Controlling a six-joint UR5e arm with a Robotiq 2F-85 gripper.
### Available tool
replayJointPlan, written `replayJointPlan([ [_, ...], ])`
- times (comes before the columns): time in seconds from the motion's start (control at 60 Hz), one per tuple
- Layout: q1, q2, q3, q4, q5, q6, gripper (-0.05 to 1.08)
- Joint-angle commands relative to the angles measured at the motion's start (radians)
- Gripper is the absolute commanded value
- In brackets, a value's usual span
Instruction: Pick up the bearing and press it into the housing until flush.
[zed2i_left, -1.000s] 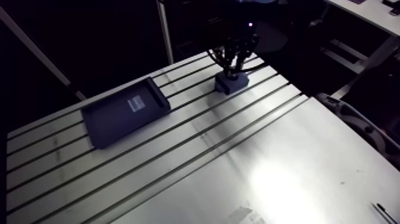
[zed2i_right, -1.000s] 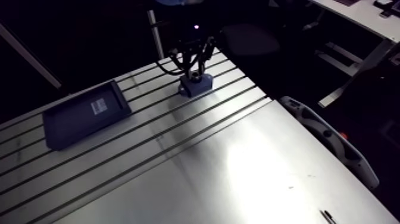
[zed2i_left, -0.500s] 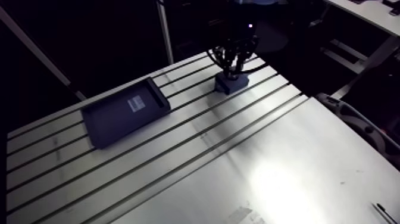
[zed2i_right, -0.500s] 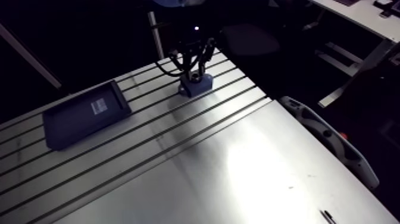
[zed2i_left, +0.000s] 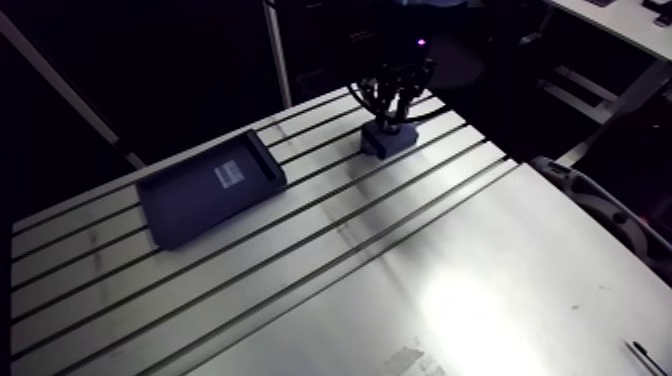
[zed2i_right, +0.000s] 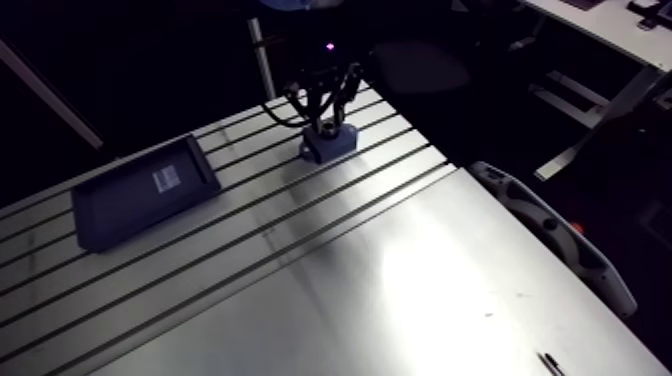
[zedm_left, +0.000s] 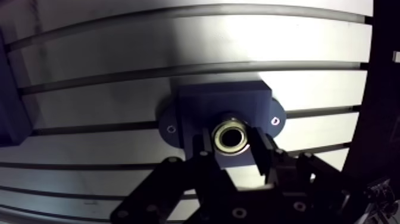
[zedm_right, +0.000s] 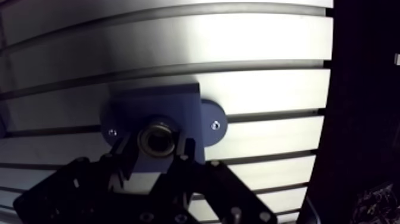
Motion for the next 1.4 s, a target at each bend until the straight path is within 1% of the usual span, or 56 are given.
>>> replayJointPlan([
  [0.017, 0.000, -0.002, 0.004, 0.000, -0.001, 0.000, 0.67],
  [0.25, 0.000, -0.004, 0.012, 0.000, 0.001, 0.000, 0.67],
  [0.517, 0.001, 0.002, 0.001, 0.000, 0.001, 0.000, 0.67],
  [0.583, 0.000, 0.002, 0.000, 0.000, -0.001, 0.000, 0.67],
  [0.683, 0.002, 0.005, 0.003, 0.000, -0.013, 0.001, 0.67],
  [1.217, 0.002, 0.002, 0.010, 0.000, -0.015, 0.001, 0.67],
  [1.4, 0.011, 0.001, 0.009, -0.002, -0.015, 0.001, 0.67],
])
